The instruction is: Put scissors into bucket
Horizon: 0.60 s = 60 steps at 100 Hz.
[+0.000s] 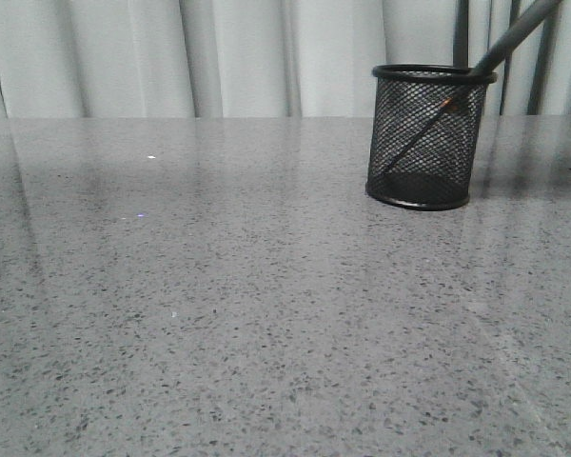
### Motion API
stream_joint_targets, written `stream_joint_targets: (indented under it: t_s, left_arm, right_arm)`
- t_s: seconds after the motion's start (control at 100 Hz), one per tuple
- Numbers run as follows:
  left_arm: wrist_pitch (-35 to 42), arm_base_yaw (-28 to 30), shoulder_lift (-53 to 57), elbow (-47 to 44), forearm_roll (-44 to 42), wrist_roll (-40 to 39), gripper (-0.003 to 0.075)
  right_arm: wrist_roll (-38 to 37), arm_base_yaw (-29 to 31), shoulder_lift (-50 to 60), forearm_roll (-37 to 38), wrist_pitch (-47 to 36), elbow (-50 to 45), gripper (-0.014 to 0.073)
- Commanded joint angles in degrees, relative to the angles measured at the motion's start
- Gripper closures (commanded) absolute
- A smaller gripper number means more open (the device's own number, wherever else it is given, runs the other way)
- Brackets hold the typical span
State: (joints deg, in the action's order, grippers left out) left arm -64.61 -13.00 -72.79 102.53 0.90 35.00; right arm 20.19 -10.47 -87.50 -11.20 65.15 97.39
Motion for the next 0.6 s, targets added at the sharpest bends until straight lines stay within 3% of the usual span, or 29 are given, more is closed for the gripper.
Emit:
stream_joint_targets:
  t_s: [0.0,0.27,0.34,0.43,0.55,0.59]
  left_arm:
    - [3.52,0.24,1.11,1.60,0.57,-0.77,0.0263]
    - [3.31,0.24,1.11,1.60,0.32,-0.77,0.0265]
    - [3.19,0.24,1.11,1.60,0.43,-1.11,0.0295]
    - [3.29,0.24,1.49,1.60,0.53,-2.63,0.0400]
    - [3.29,0.24,2.41,1.60,1.51,-3.39,0.0606]
    - [3.29,0.24,2.82,1.49,1.77,-3.39,0.0690]
  right_arm:
    - [-1.09,0.72,3.14,0.10,-2.10,3.74,0.0354]
    - [-2.66,0.76,7.01,-1.49,-5.32,6.03,0.0357]
    - [-4.53,0.76,8.06,-1.89,-6.13,6.03,0.0378]
    - [-4.94,0.76,9.45,-3.77,-7.70,5.91,0.0480]
    - [-4.94,0.76,12.64,-6.30,-14.50,1.86,0.0668]
    - [-4.94,0.76,14.19,-6.95,-17.49,-0.12,0.0657]
